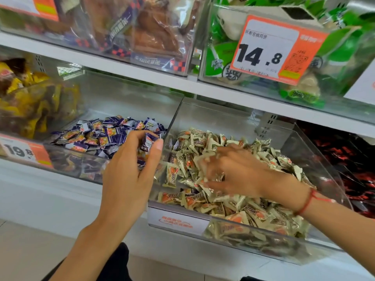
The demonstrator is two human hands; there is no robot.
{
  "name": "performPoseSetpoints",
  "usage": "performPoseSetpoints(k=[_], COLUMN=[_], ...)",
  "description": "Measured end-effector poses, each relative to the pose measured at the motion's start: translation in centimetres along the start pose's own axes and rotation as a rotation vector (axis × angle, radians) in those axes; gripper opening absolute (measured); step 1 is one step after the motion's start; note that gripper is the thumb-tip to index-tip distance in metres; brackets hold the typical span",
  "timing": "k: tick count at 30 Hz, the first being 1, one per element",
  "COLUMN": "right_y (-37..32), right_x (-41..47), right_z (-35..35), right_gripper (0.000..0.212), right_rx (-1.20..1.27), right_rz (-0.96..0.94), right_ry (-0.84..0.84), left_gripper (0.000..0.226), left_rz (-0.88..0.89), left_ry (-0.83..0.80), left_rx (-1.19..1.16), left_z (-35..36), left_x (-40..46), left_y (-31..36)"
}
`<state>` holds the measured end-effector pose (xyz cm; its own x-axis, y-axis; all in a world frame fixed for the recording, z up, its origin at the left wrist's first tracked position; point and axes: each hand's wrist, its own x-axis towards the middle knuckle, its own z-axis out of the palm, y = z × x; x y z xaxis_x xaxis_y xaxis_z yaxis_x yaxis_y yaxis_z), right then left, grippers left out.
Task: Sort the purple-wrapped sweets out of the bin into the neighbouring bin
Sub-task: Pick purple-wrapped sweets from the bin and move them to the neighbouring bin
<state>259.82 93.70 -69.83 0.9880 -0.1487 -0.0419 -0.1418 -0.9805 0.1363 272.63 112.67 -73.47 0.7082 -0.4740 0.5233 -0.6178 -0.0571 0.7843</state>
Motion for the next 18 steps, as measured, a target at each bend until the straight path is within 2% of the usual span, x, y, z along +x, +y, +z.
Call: performPoseSetpoints(k=[2, 6, 9, 12, 14, 18], right_y=[-1.4, -3.4, -3.2, -2.2, -1.5, -0.2], right_x=[1.9, 4.5, 5.0, 4.2, 3.3, 0.8], right_z=[0.7, 3.2, 4.1, 4.1, 3.7, 2.3], right_gripper=[0.022, 0.033, 0.027, 0.027, 0.024, 0.027], right_rx=[0.062, -0.041, -0.096, -0.031, 0.194, 0.858], right_rz=[-0.042, -0.048, -0.046, -0.057, -0.016, 0.176], right_ry=[0.034, -0.1, -0.142, -0.166, -0.166, -0.118], left_gripper=[0.041, 0.04, 0.033, 0.034, 0.037, 0.037], left_rz=[0.005, -0.005, -0.014, -0.02, -0.022, -0.016], left_ry=[0.001, -0.011, -0.02, -0.023, -0.021, -0.017], left_rx=[-0.001, -0.007, -0.007, -0.013, -0.013, -0.026], left_z=[0.1, 0.3, 0.3, 0.2, 0.2, 0.2], left_x=[0.0, -0.1, -0.2, -0.2, -0.2, -0.1], left_y=[-0.1, -0.5, -0.5, -0.5, -0.5, -0.5])
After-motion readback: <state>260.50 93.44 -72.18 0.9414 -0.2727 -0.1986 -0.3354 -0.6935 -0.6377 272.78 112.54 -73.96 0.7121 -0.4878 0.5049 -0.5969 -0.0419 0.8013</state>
